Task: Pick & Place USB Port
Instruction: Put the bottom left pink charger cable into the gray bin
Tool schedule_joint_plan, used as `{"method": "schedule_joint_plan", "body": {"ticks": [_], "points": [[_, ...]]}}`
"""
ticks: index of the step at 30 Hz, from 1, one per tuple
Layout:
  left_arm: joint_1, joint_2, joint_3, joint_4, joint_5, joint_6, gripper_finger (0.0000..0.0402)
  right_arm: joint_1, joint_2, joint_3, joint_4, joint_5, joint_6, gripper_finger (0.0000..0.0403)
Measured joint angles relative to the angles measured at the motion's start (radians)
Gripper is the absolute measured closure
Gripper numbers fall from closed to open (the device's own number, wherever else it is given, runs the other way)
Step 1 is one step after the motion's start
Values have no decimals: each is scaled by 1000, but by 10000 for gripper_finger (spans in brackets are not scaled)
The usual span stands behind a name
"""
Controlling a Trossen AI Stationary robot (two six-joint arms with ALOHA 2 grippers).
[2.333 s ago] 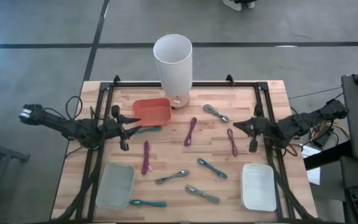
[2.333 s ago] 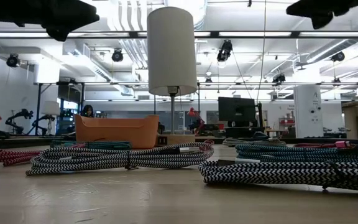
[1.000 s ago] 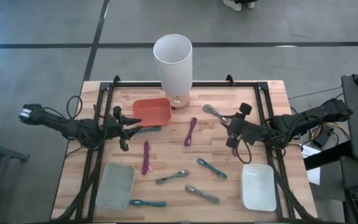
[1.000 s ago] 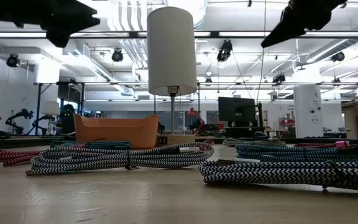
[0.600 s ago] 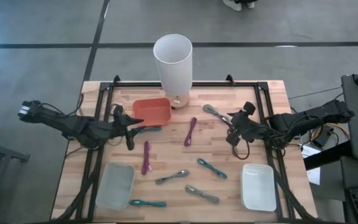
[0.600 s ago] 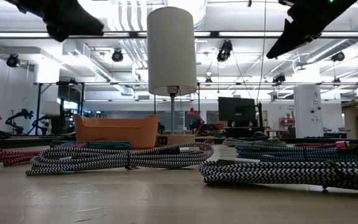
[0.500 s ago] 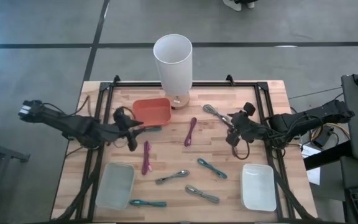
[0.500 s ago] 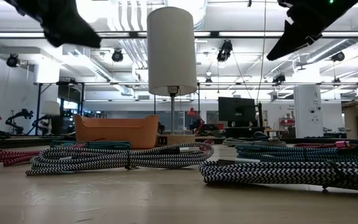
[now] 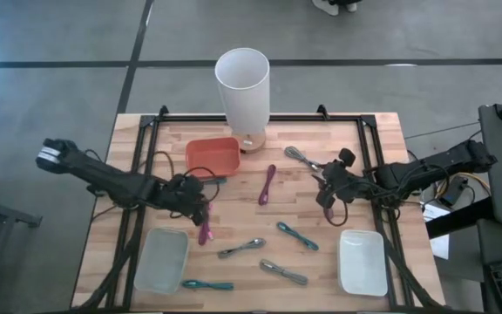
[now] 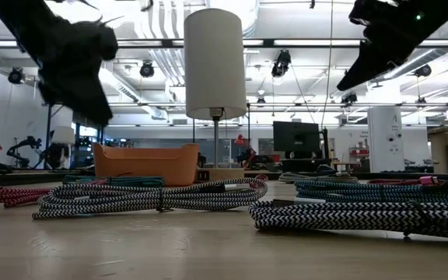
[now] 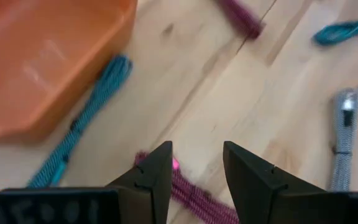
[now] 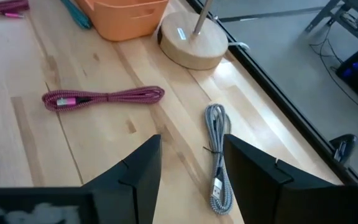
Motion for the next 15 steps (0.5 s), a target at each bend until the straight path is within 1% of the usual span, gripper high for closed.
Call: {"method": "schedule_joint_plan", "body": {"ticks": [5, 15], "points": [[1, 79, 0, 1, 5, -114, 259, 0, 0, -26, 54, 0, -1, 234], [1, 235, -2, 0, 20, -193, 259, 0, 0, -44, 70, 0, -6, 234]]}}
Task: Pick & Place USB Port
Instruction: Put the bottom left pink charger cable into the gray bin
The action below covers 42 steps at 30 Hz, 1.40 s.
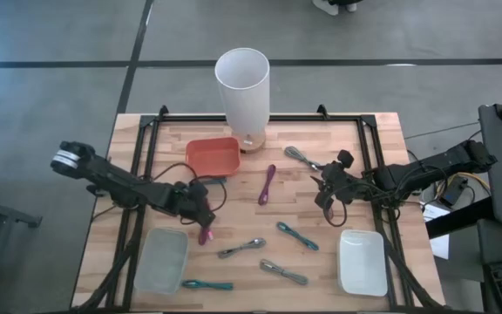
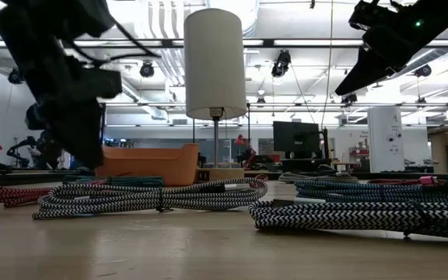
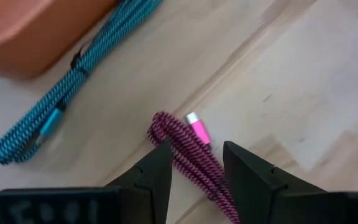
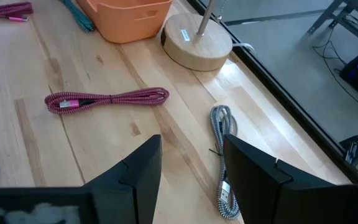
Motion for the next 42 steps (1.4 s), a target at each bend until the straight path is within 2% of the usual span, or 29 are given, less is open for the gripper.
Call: {"method": "schedule_joint_plan", "body": {"ticks": [15, 19, 26, 34, 42], "points": [[0, 136, 1, 27, -17, -59, 263, 0, 0, 0, 1, 1, -8, 234], [0, 147, 1, 46, -13, -59, 293, 0, 0, 0, 2, 3, -8, 234], [0, 141, 1, 57, -11, -55, 387, 0, 0, 0, 2, 6, -8, 234], [1, 126, 18, 63, -30, -22, 395, 0, -1, 0, 3, 8, -8, 234], [3, 36, 114, 64, -58, 91, 398, 0, -1, 0, 4, 8, -8, 234]]}}
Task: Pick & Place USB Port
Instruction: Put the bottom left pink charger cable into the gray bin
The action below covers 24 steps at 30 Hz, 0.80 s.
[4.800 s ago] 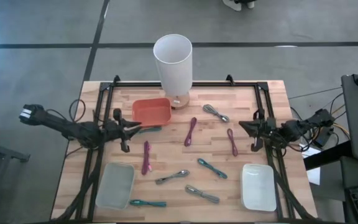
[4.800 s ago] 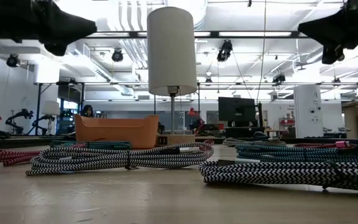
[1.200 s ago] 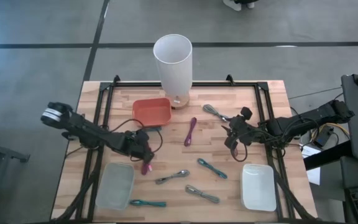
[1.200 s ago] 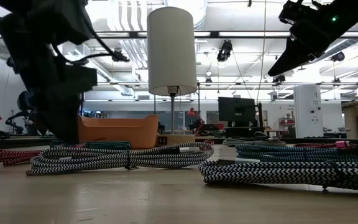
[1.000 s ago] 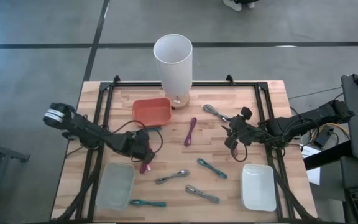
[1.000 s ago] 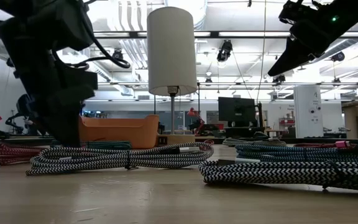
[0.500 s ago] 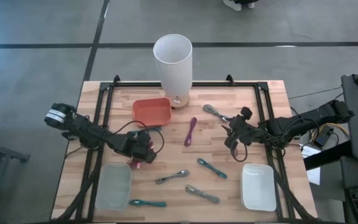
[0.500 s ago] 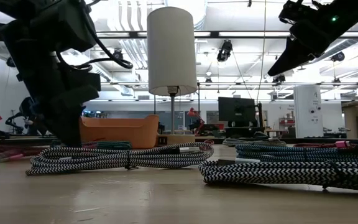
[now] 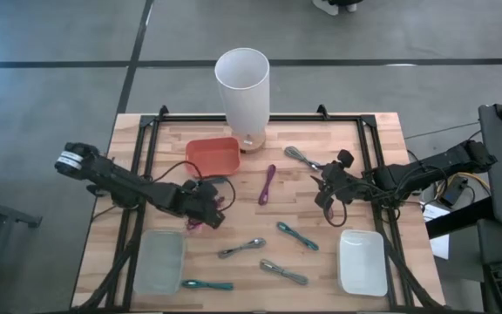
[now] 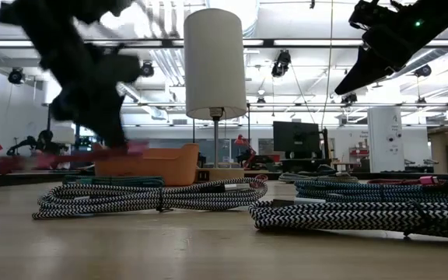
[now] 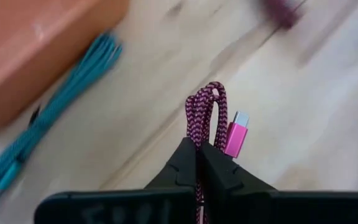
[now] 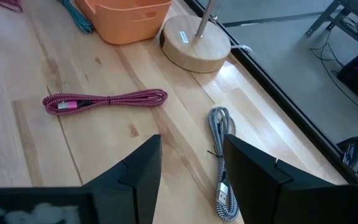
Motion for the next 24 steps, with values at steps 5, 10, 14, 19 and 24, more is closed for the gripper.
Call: {"method": "schedule_joint_plan", "body": {"ticks": [5, 10, 14, 19, 24], "points": [[0, -58, 102, -37, -4, 85, 399, 0, 0, 0, 0, 0, 0, 234], [-11, -81, 248, -186, 4, 81, 400, 0, 0, 0, 0, 0, 0, 234], [-26, -52, 354, -318, 8, 41, 401, 0, 0, 0, 0, 0, 0, 234], [-59, -10, 443, -483, 12, -76, 401, 0, 0, 0, 0, 0, 0, 234], [-116, 18, 468, -541, 13, -228, 401, 0, 0, 0, 1, 0, 0, 234]]}}
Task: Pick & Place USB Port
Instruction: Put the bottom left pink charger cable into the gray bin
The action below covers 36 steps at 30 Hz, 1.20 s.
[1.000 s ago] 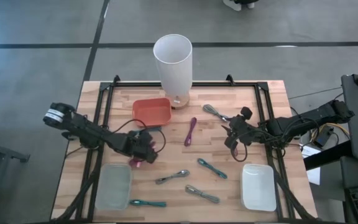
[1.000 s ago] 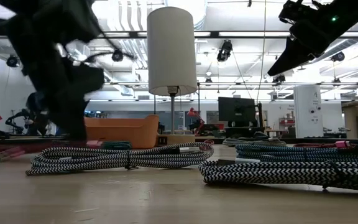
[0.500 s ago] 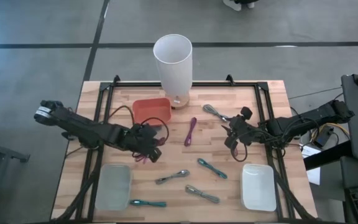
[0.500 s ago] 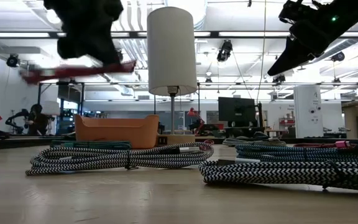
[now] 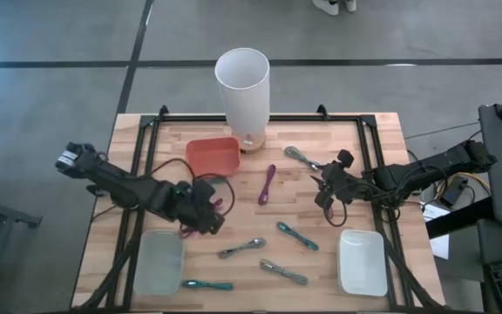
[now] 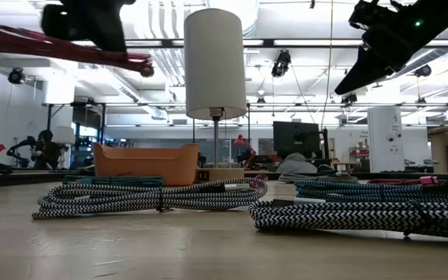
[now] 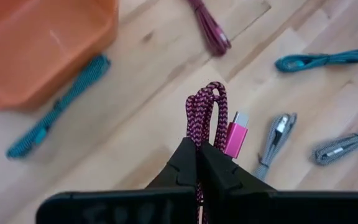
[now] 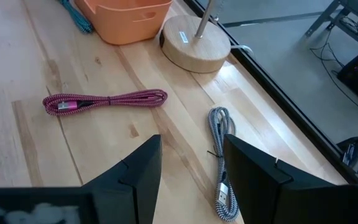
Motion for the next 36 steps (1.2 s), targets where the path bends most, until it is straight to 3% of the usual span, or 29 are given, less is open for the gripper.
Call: {"method": "schedule_joint_plan", "body": {"ticks": [8, 14, 24, 36], "points": [[-133, 19, -3, -60, 25, -245, 401, 0, 0, 0, 1, 0, 0, 234], [-182, 15, -6, -285, 220, -430, 401, 0, 0, 0, 4, 0, 0, 234], [-264, 17, -10, -267, 316, -560, 401, 0, 0, 0, 14, 1, -45, 234], [-326, 70, -50, -220, 373, -704, 401, -55, 0, 0, 351, -6, -291, 234]]}}
